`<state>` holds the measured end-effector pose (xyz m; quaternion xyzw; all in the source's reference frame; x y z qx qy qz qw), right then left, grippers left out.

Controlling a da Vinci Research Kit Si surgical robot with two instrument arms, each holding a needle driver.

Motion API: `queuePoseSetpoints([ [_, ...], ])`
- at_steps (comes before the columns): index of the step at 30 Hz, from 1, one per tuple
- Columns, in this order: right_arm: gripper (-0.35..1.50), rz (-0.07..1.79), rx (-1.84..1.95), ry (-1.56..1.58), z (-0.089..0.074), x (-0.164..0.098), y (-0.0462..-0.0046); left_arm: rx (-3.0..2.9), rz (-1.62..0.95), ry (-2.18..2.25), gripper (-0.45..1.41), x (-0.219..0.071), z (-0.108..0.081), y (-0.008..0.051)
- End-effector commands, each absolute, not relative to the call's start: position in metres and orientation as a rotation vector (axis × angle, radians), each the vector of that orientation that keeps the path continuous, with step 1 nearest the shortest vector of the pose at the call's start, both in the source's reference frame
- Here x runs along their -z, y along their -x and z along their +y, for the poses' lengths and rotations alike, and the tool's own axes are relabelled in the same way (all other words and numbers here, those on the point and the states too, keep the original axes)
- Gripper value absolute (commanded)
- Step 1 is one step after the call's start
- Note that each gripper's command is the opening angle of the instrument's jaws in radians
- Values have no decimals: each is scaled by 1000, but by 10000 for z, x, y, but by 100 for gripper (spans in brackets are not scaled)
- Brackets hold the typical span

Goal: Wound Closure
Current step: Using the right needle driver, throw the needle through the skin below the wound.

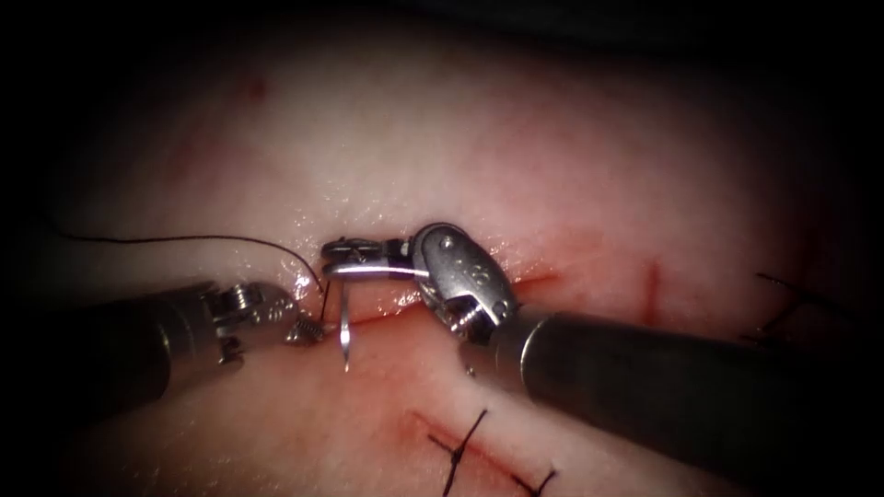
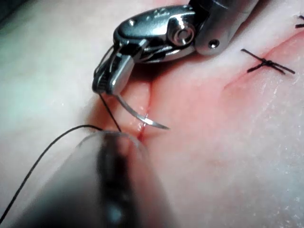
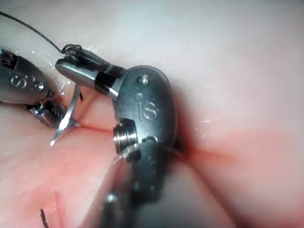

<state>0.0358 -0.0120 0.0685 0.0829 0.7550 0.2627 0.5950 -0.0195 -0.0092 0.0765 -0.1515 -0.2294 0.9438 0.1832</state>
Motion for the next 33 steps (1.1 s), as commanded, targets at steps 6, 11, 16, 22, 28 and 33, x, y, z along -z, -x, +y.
queuePoseSetpoints([
  [6, -35, 1751, -540, -77, -114, -698, -369, -2648, -660, 430, 20, -763, -91, 199],
  [11, -35, 1710, -504, -40, -119, -705, -371, -2635, -666, 425, 22, -760, -89, 198],
  [16, -35, 1671, -446, 8, -128, -714, -376, -2634, -670, 425, 19, -759, -87, 198],
  [22, -35, 1642, -345, 55, -152, -728, -381, -2628, -675, 427, 10, -757, -83, 196],
  [28, -35, 1651, -365, 25, -158, -724, -383, -2618, -673, 436, 2, -758, -81, 195],
  [33, -35, 1707, -443, -85, -167, -726, -391, -2606, -670, 447, -5, -757, -80, 194],
])
